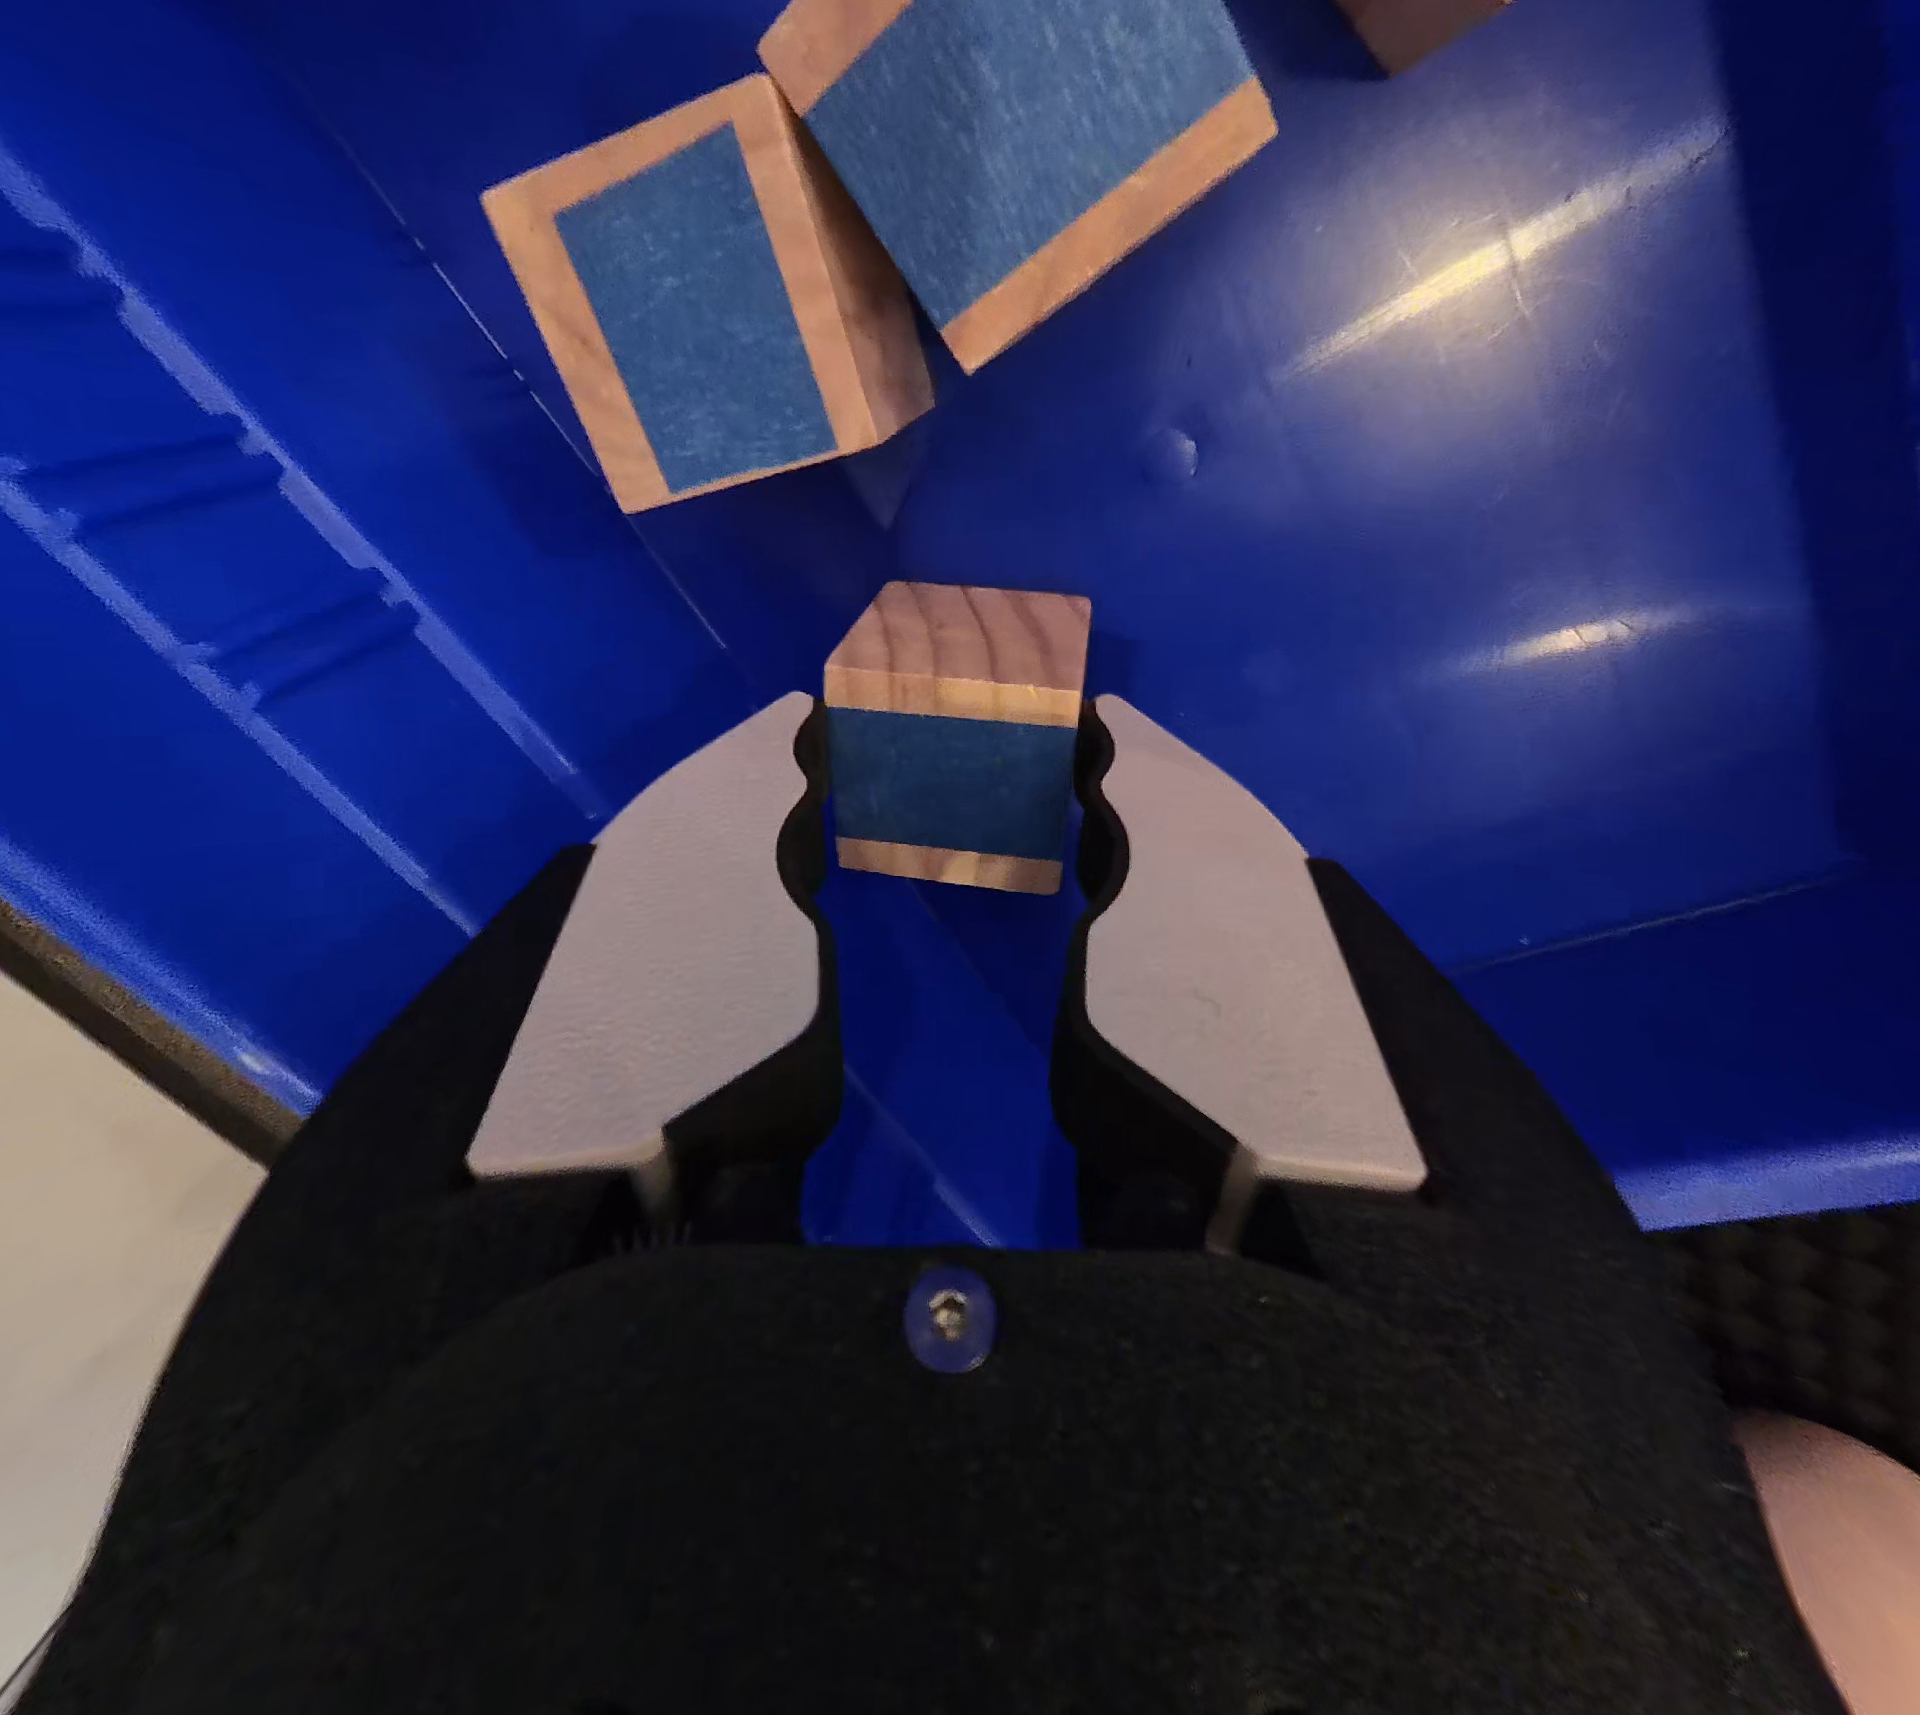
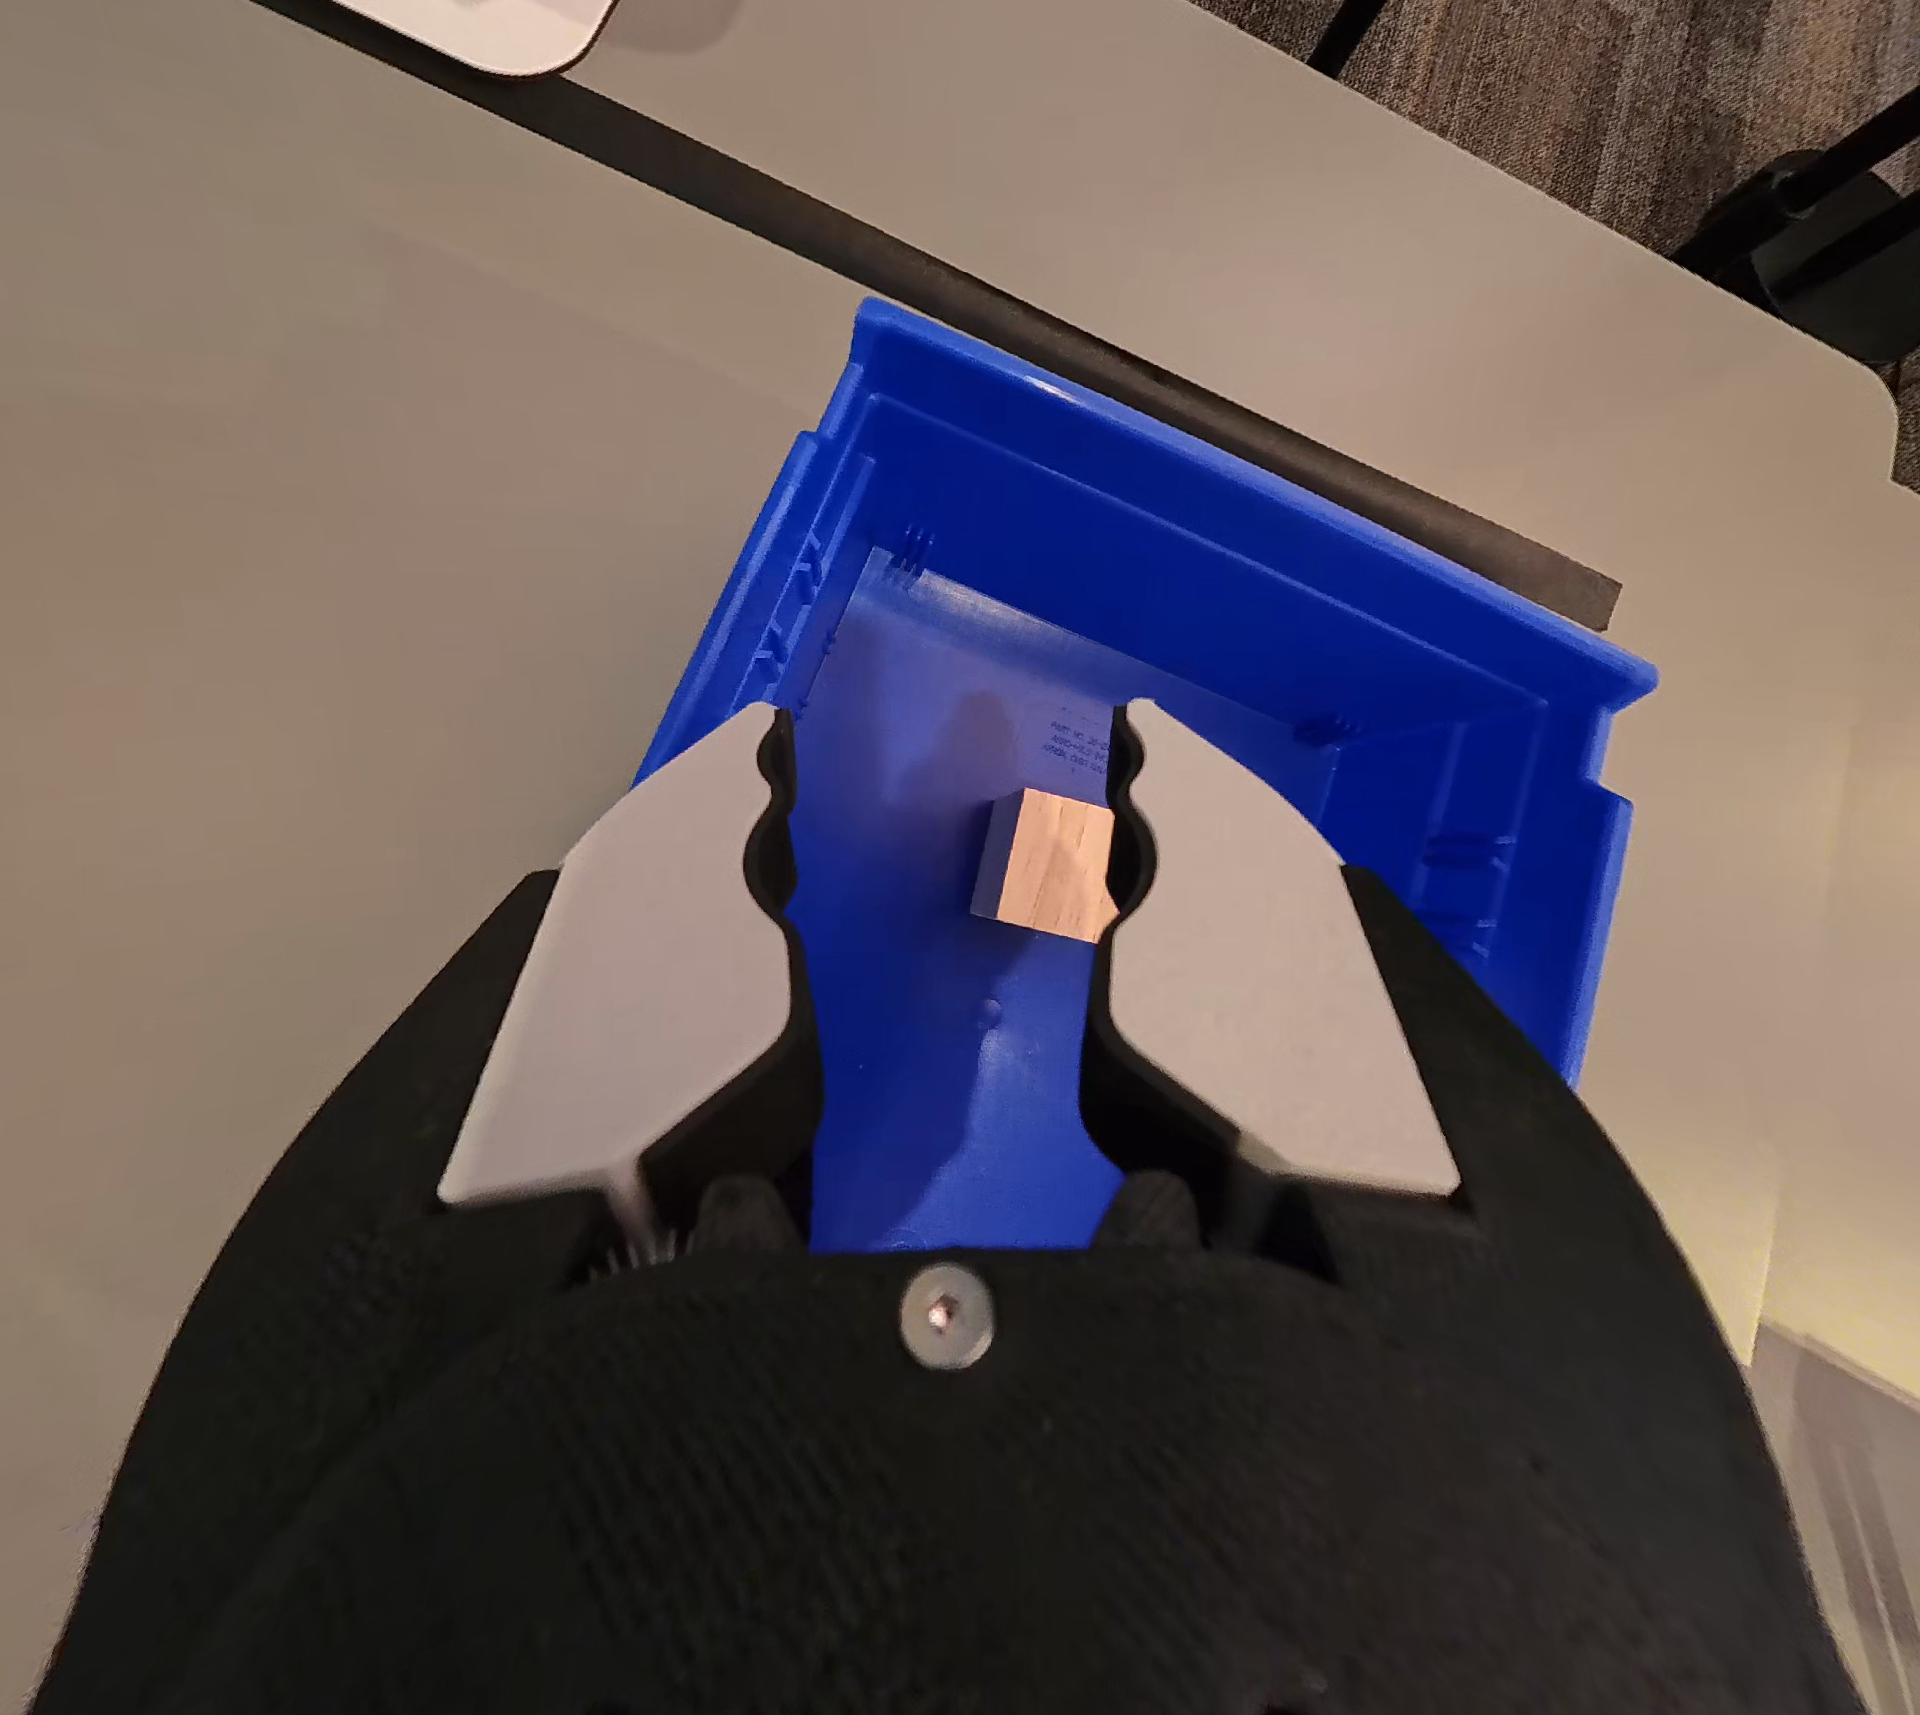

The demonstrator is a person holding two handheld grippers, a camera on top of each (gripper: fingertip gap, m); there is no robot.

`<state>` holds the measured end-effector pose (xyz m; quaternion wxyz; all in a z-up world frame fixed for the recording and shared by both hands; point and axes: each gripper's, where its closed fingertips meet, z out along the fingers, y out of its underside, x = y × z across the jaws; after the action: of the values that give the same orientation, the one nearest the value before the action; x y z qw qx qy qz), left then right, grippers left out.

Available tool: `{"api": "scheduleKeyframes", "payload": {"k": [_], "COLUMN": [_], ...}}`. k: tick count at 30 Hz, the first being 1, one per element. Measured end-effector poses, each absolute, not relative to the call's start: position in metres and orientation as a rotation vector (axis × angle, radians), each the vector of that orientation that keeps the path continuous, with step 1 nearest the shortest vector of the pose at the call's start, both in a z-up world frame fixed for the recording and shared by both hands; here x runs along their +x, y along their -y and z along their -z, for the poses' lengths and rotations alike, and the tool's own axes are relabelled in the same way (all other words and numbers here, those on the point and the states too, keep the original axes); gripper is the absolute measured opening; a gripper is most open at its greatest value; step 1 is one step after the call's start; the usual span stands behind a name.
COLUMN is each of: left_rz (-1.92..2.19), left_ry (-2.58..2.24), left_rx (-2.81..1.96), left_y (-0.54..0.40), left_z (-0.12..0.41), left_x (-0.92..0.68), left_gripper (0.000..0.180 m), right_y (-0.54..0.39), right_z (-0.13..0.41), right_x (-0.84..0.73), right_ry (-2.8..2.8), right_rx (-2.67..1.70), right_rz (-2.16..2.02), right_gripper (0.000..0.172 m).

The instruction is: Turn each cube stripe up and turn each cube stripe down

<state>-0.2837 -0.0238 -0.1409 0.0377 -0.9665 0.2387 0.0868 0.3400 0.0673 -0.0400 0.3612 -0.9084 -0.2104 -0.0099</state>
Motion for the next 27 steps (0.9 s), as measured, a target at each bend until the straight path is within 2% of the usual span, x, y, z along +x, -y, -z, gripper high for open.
{"api": "scheduleKeyframes", "payload": {"k": [1, 5, 9, 13, 16, 18, 23, 27], "left_rz": [-0.265, -0.249, -0.182, 0.109, 0.47, 0.693, 1.018, 1.186], "left_ry": [-0.737, -0.727, -0.682, -0.729, -0.837, -0.919, -1.057, -1.155], "left_rx": [-2.972, -2.823, -2.558, -2.197, -1.961, -1.866, -1.815, -1.764], "left_y": [0.025, 0.013, 0.007, 0.016, 0.044, 0.064, 0.092, 0.115], "left_z": [0.14, 0.109, 0.045, -0.031, -0.076, -0.089, -0.085, -0.086], "left_x": [-0.282, -0.266, -0.239, -0.173, -0.099, -0.055, 0.013, 0.041], "left_gripper": [0.046, 0.046, 0.046, 0.046, 0.045, 0.045, 0.045, 0.045], "right_y": [-0.067, -0.065, -0.06, -0.033, 0.011, 0.041, 0.105, 0.122], "right_z": [0.039, 0.023, -0.023, -0.086, -0.106, -0.102, -0.081, -0.088], "right_x": [0.34, 0.336, 0.321, 0.236, 0.155, 0.108, 0.04, 0.032], "right_ry": [0.545, 0.544, 0.55, 0.794, 1.006, 1.117, 1.28, 1.222], "right_rx": [-2.337, -2.285, -2.096, -1.65, -1.311, -1.146, -0.774, -0.698], "right_rz": [0.031, 0.069, 0.172, 0.08, -0.014, -0.045, -0.008, -0.036], "right_gripper": [0.06, 0.06, 0.059, 0.068, 0.072, 0.075, 0.079, 0.076]}}
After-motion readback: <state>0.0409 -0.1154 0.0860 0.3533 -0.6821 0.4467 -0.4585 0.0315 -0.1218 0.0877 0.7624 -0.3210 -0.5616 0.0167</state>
